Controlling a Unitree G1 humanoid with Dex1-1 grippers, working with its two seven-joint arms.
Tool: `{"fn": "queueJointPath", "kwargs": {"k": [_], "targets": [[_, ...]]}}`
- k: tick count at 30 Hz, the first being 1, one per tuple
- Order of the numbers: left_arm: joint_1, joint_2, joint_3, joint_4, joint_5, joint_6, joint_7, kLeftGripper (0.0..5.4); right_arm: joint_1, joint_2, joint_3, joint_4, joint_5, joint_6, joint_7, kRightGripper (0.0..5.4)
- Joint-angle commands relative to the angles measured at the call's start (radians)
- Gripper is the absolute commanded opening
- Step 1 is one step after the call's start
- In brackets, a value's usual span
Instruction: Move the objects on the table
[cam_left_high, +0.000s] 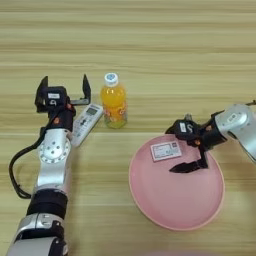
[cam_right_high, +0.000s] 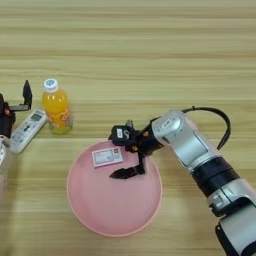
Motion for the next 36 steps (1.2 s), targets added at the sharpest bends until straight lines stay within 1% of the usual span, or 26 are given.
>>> {"fn": "queueJointPath", "kwargs": {"k": [1,4,7,11,21,29,36], "targets": [[-0.013,-0.003,-0.006,0.010,0.012,-0.002,0.009,5.40,-0.014,0.015,-0.033,-0.028,0.010,-0.051,-0.045,5.37],[-0.013,-0.003,-0.009,0.010,0.014,-0.002,0.011,5.40,-0.024,0.025,-0.054,-0.032,0.016,-0.103,-0.079,5.37],[-0.012,-0.004,-0.010,0.008,0.015,-0.002,0.012,5.40,-0.021,0.024,-0.078,-0.053,0.042,-0.143,-0.082,5.37],[-0.010,-0.003,-0.011,0.005,0.013,-0.001,0.014,5.40,0.000,0.005,-0.102,-0.109,0.072,-0.158,-0.071,5.37],[-0.015,0.000,-0.012,0.010,0.012,-0.001,0.014,5.40,0.101,-0.074,-0.115,-0.232,0.131,-0.135,-0.020,5.37],[-0.014,0.000,-0.012,0.008,0.013,0.000,0.015,5.40,0.145,-0.100,-0.102,-0.238,0.128,-0.135,-0.005,5.37],[-0.015,0.001,-0.012,0.007,0.012,0.000,0.014,5.40,0.161,-0.105,-0.084,-0.238,0.116,-0.133,0.003,5.37]]}}
